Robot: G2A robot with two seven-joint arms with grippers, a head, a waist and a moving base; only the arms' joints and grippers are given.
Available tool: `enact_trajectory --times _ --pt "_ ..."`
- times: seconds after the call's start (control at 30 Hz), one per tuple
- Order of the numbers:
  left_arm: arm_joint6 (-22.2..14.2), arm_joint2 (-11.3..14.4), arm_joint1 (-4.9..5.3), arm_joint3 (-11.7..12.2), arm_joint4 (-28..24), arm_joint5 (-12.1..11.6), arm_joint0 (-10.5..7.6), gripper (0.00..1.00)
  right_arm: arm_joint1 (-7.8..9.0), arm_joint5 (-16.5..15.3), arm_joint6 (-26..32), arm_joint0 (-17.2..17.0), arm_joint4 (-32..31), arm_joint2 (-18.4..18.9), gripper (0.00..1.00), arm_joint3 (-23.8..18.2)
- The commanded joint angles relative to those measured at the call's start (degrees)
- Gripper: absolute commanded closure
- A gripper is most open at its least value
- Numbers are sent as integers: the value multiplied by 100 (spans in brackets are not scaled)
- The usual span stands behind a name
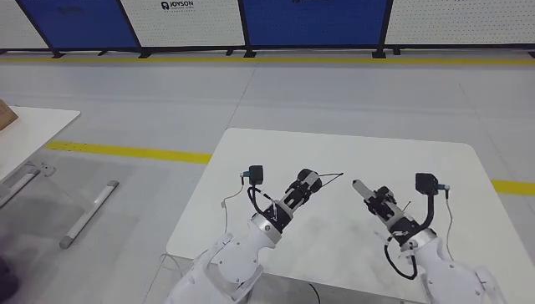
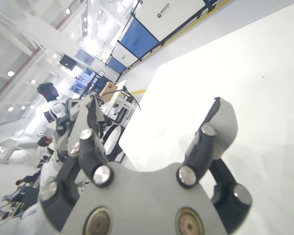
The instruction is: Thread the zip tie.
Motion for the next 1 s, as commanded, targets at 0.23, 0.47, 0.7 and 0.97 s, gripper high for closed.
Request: enact_trajectory --times 0.23,0.47,0.7,0.97 --pt "0 0 0 0 0 0 0 100 -19 120 -587 -318 2537 1157 0 186" --pt "0 0 0 0 0 0 0 100 -13 162 -523 -319 2541 1185 0 208" --pt "821 23 -31 211 834 384 -33 100 -13 162 -523 -319 2541 1185 0 208" --pt "1067 24 -56 454 1072 805 -62 100 -13 162 -523 -319 2541 1185 0 208"
